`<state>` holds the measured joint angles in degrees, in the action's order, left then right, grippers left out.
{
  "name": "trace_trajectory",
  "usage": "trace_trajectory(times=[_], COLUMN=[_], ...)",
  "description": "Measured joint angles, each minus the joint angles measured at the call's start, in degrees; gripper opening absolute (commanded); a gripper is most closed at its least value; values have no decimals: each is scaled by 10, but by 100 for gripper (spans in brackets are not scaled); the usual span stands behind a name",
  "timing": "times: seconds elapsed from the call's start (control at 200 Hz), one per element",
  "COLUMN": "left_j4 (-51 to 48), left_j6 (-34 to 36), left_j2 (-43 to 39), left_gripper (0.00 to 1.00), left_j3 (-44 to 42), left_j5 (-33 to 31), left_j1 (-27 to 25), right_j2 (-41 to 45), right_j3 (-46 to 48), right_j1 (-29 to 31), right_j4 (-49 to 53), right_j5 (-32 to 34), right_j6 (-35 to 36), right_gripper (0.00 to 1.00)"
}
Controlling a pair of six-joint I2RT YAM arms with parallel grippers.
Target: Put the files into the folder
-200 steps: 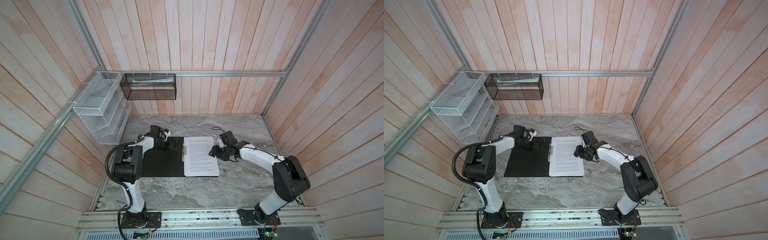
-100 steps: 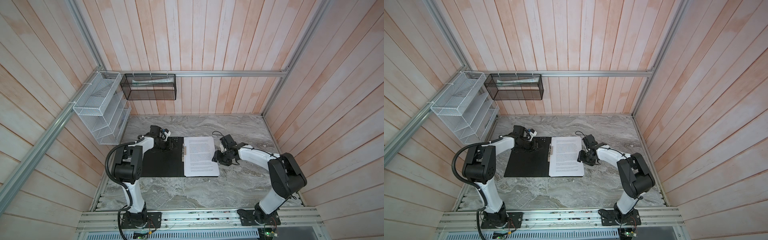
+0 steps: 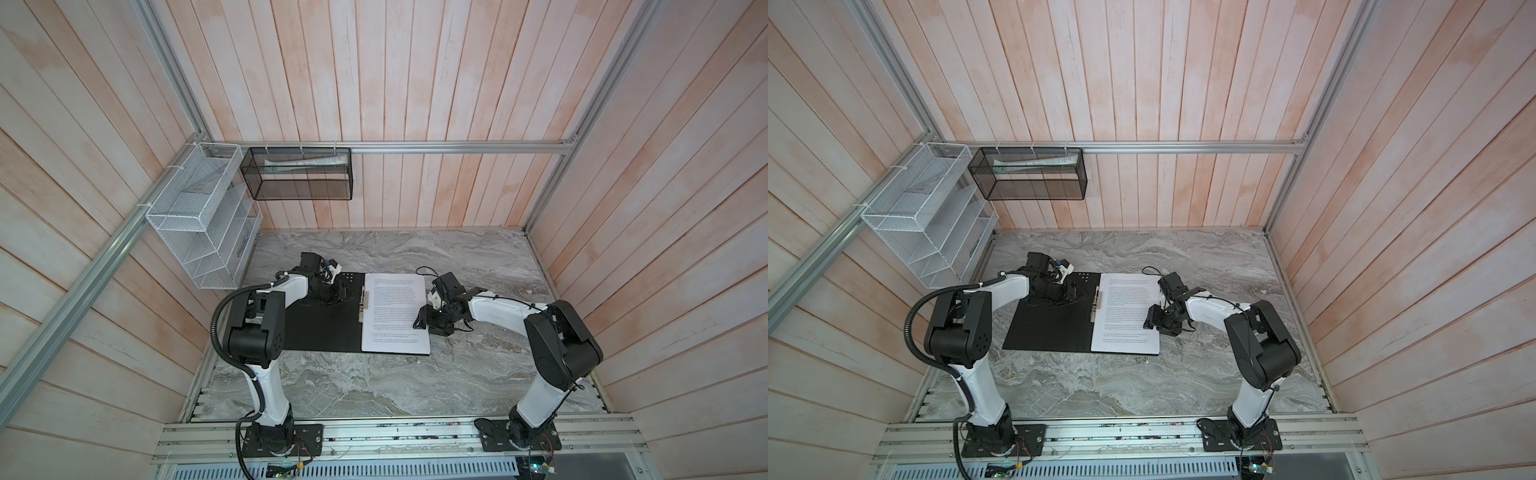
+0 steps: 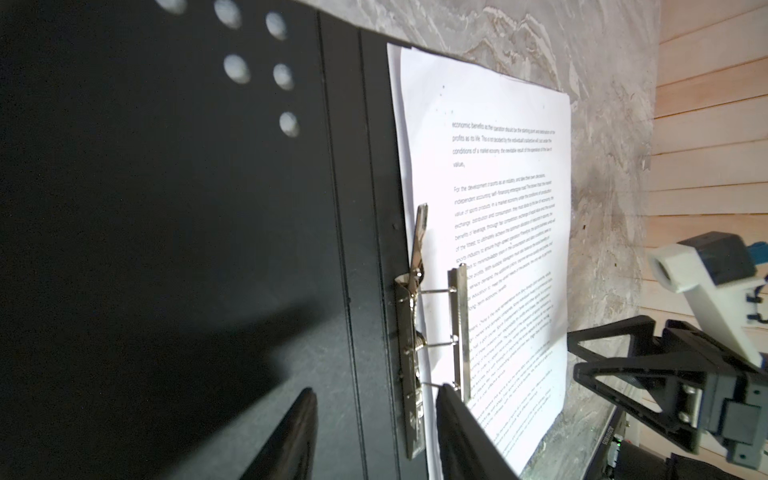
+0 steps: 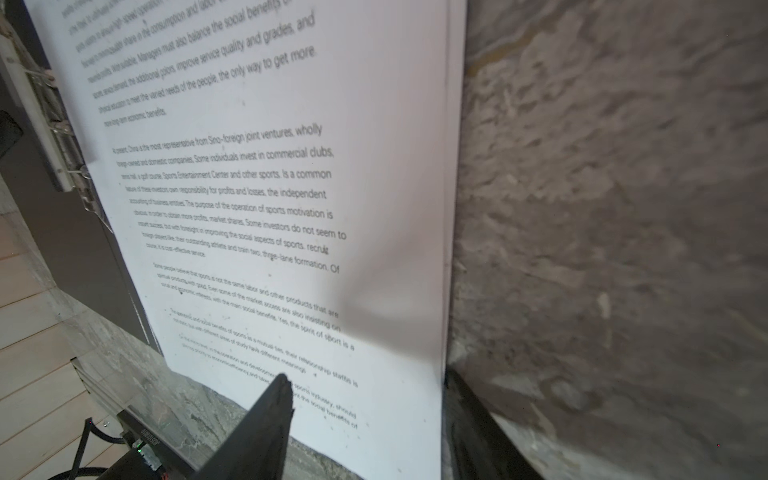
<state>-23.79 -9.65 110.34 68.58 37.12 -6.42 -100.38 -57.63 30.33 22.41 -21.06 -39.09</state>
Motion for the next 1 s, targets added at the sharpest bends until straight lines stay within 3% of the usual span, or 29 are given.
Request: trace_trajectory(times=[0.996], left_j4=[0], left_j6=[0], left_j2=[0], left_gripper=[50], left_j3=[-13], left_j5=[2], left_j1=[0], right_j2=[4], right_j3=[-9], right_j1=[32], right_j4=[29], right_j5=[14], right_j6=[3], right_gripper=[60])
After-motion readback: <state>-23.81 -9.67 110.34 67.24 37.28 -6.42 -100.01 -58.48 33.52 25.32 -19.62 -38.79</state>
